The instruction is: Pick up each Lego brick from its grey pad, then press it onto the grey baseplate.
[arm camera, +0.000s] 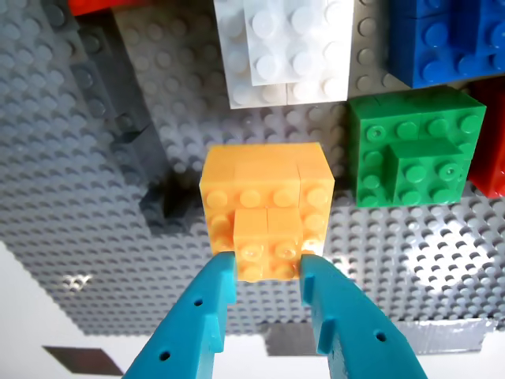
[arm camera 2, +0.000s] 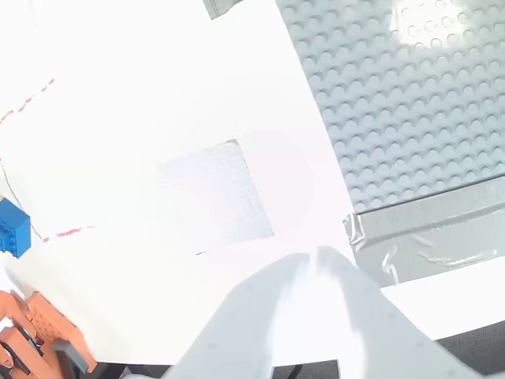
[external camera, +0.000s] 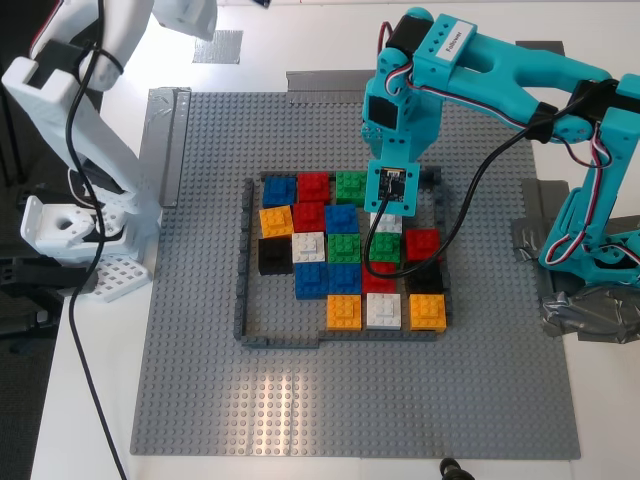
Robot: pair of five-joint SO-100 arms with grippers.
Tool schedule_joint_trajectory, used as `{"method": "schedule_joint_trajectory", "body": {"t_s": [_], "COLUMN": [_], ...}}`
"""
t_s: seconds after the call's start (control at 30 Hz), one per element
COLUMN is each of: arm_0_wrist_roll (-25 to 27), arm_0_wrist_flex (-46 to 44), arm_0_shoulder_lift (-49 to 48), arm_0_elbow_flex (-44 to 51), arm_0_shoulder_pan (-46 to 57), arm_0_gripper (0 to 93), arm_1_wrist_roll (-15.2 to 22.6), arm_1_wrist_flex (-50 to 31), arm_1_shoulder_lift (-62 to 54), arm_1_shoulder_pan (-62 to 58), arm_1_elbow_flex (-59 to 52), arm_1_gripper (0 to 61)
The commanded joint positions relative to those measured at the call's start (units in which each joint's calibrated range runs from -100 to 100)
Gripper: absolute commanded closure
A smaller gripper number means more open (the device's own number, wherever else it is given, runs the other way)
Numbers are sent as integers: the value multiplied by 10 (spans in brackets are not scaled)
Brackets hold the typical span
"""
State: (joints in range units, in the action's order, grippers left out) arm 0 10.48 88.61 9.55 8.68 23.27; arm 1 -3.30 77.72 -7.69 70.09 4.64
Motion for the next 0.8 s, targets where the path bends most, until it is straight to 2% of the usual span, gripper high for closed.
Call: {"method": "schedule_joint_trajectory", "body": {"t_s": [0.0,0.77], "arm_0_wrist_roll": [2,2], "arm_0_wrist_flex": [-2,-17], "arm_0_shoulder_lift": [-2,7], "arm_0_elbow_flex": [24,16], "arm_0_shoulder_pan": [-15,-29], "arm_0_gripper": [927,927], "arm_1_wrist_roll": [-4,-7], "arm_1_wrist_flex": [6,-2], "arm_1_shoulder_lift": [-85,-127], "arm_1_shoulder_pan": [2,3], "arm_1_elbow_flex": [-29,-64], "arm_1_gripper": [613,613]}}
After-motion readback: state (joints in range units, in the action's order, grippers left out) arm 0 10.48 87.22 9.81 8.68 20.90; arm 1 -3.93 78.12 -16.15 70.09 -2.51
